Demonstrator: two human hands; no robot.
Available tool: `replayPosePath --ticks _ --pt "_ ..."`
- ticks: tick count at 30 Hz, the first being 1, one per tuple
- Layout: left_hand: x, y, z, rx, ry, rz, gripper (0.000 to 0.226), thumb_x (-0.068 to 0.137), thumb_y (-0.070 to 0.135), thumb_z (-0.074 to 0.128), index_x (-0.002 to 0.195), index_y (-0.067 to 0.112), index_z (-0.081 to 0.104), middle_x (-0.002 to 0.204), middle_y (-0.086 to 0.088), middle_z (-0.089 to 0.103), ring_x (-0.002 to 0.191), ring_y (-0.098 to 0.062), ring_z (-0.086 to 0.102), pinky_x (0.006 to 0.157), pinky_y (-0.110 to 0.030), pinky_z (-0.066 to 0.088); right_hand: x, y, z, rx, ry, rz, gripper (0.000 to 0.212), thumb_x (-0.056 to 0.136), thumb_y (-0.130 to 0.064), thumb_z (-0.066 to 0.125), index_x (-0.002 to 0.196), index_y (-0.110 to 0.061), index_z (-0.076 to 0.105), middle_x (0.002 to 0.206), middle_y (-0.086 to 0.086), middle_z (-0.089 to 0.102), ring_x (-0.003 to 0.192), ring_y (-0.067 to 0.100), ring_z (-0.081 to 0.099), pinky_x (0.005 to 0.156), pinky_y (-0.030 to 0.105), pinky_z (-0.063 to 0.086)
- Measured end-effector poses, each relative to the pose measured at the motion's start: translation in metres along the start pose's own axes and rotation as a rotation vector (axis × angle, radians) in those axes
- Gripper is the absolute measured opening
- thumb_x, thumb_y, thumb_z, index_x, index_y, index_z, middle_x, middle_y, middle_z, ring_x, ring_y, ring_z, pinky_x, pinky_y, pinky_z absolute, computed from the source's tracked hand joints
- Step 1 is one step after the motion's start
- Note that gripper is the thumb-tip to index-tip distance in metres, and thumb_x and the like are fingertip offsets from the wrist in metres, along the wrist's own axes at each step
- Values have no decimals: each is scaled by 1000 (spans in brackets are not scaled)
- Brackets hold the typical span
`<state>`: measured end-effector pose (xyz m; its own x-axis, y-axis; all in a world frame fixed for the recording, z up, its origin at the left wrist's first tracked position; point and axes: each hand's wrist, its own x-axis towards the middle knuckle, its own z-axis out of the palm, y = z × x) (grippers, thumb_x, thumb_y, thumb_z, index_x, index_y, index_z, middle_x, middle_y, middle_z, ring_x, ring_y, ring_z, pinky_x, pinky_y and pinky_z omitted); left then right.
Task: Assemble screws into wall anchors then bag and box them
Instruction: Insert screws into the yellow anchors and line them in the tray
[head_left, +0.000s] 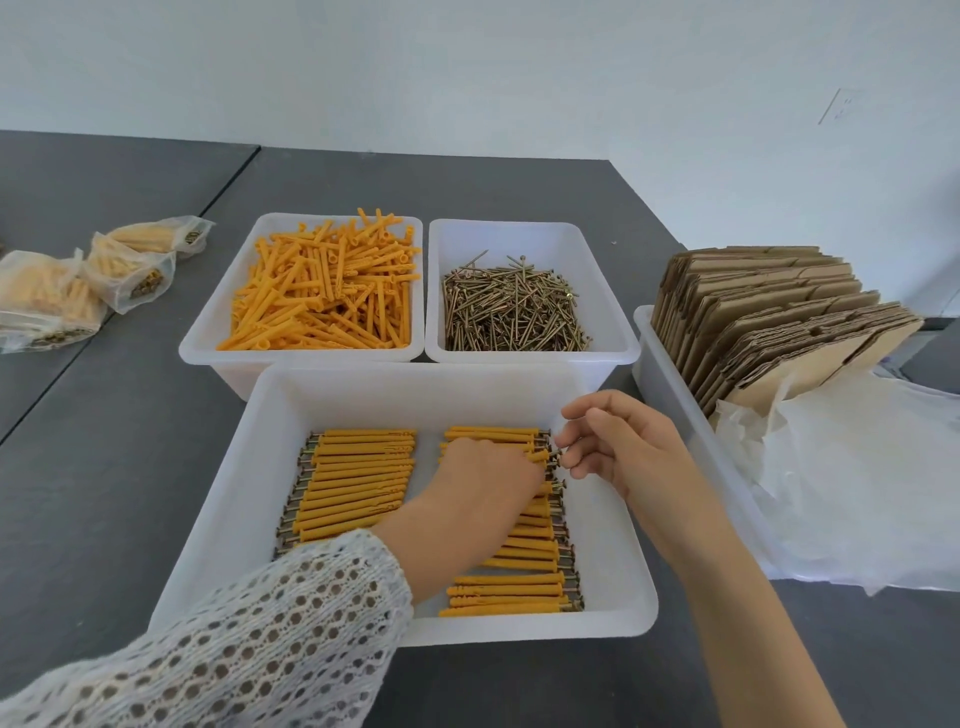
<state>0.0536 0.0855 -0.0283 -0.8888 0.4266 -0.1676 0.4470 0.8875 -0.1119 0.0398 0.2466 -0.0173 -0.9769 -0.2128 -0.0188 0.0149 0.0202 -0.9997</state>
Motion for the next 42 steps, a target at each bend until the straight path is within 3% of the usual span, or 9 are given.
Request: replayPosePath --ticks 9,14,17,19,23,26,29,37,42 --pt "6 -21 1 -219 -14 -46 22 98 43 56 90 23 52 96 4 63 92 -21 60 69 -32 42 4 -2 -1 -32 -24 23 24 103 -5 40 102 -1 64 81 14 68 65 21 63 59 24 55" --pt "3 -82 -16 -522 507 -220 19 98 37 50 82 27 56 75 10 58 73 -9 54 61 -30 39 21 -15 9 -236 42 -17 21 101 -5 44 99 -7 65 83 9 67 68 18 64 58 25 56" --pt "4 -123 -9 -508 749 -357 9 97 24 53 93 23 61 90 6 61 89 -18 54 70 -36 46 45 -22 19 -480 129 -163 19 98 -9 48 97 -17 65 89 -3 65 78 7 61 67 16 52" --pt "8 -144 6 -423 690 -526 16 96 24 54 109 18 62 111 -5 60 107 -28 50 82 -43 46 69 -23 24 -592 183 -244 19 97 -9 48 99 -18 64 91 -8 62 79 2 56 63 7 43" --pt "10 -157 31 -285 477 -722 40 101 39 43 131 18 60 135 -13 55 127 -36 43 99 -52 38 125 -11 26 -846 196 -212 21 97 -11 46 112 -13 61 102 1 58 86 15 54 62 17 37" --pt "13 -159 34 -230 419 -700 43 103 42 31 130 27 62 141 -8 54 132 -33 42 103 -52 34 153 2 21 -1137 90 29 34 99 -24 39 129 -17 52 120 10 55 98 28 54 80 36 45" --pt "14 -161 35 -189 379 -705 46 104 43 27 123 30 66 140 -6 56 127 -34 47 101 -51 35 167 1 20 -1298 -34 231 33 96 -33 31 116 -23 56 115 4 61 94 25 52 77 36 39" --pt "16 -154 34 -350 620 -796 25 96 29 49 105 23 71 120 -8 61 108 -34 52 92 -46 37 171 -5 36 -1297 28 400 29 93 -25 38 112 -13 56 105 5 55 97 28 48 84 38 33" --pt "21 -154 29 -659 910 -608 21 93 6 54 100 20 67 103 4 63 97 -22 57 82 -36 45 172 -2 36 -1248 148 371 20 91 -23 43 79 -14 57 83 3 61 73 19 54 57 28 32"
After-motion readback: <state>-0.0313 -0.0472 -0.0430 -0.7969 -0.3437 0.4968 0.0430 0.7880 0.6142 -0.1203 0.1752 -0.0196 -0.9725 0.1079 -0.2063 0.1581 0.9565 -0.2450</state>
